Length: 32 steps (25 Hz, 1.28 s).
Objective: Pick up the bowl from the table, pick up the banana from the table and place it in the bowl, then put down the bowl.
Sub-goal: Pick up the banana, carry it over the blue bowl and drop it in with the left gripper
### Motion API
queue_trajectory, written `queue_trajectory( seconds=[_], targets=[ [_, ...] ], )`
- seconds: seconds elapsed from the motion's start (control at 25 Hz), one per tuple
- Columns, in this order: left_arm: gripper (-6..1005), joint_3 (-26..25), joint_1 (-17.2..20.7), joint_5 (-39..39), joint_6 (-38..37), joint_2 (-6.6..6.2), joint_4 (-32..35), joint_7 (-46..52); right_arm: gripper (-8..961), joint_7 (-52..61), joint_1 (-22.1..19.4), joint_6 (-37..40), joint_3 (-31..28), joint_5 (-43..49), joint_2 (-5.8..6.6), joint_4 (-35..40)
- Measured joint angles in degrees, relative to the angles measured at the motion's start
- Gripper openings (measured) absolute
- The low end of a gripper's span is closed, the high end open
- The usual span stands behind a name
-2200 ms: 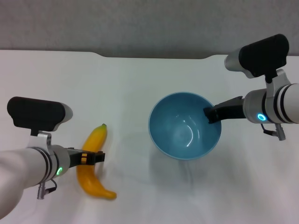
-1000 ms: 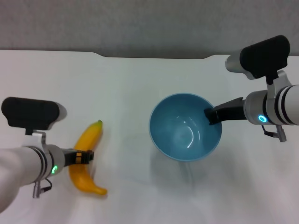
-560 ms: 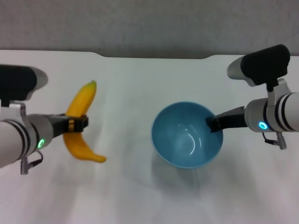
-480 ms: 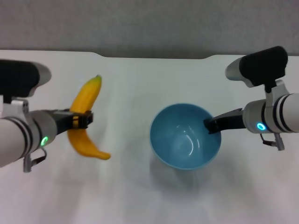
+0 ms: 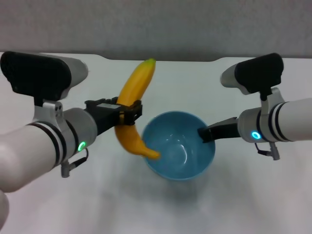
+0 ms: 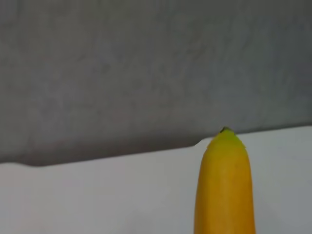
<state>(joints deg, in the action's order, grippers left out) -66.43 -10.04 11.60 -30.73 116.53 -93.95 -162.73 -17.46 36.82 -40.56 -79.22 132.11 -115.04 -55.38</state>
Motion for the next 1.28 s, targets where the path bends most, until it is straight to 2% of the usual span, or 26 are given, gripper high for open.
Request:
queue_trajectory(
  seconds=[0.48,1.28],
  targets=[
    [568,3.55,-0.26,0.78,8.56,0.15,3.32,1.03,35,-0.23,1.38,3.38,3.97,-5.64,-0.01,0.62],
    [609,4.79,-2.47,1.42,12.40,0.22,10.03,1.32,34,-0.29,2.21,2.95,4.39,-6.69,-0.01,0.09]
  ],
)
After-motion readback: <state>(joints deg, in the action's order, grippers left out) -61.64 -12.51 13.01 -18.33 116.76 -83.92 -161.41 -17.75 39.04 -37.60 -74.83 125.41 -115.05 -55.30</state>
